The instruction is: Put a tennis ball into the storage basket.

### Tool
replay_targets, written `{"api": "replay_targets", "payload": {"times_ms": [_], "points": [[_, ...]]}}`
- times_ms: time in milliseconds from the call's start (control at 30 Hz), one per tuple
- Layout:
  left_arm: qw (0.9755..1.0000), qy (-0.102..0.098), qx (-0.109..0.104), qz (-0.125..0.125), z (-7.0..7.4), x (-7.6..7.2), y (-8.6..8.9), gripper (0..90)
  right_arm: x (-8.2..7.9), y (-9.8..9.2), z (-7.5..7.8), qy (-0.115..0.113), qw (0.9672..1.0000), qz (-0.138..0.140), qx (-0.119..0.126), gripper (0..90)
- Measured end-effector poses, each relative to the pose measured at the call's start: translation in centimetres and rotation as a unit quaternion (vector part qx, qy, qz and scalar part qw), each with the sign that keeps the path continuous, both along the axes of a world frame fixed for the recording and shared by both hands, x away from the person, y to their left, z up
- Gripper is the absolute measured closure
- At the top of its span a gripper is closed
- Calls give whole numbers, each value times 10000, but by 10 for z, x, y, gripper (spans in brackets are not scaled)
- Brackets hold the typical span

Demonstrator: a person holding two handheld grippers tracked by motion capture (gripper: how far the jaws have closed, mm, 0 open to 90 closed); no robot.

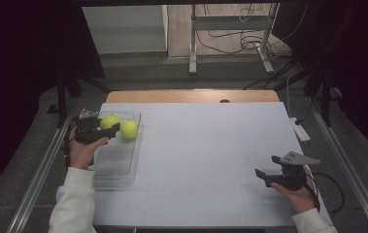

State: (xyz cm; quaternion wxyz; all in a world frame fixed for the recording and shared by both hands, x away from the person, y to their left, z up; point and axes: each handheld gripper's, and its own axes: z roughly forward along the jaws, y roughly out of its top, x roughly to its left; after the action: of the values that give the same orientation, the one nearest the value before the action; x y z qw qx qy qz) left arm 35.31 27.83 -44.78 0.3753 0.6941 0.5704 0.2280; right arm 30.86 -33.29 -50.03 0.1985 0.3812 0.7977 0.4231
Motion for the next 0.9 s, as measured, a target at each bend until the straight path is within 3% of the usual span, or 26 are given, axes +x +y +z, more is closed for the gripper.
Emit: {"api": "replay_targets", "payload": {"times_ms": [900], "points": [[9980,538,232,-227,-18,0,-2,266,1,-1,0,15,10000,-11,-22,135]]}}
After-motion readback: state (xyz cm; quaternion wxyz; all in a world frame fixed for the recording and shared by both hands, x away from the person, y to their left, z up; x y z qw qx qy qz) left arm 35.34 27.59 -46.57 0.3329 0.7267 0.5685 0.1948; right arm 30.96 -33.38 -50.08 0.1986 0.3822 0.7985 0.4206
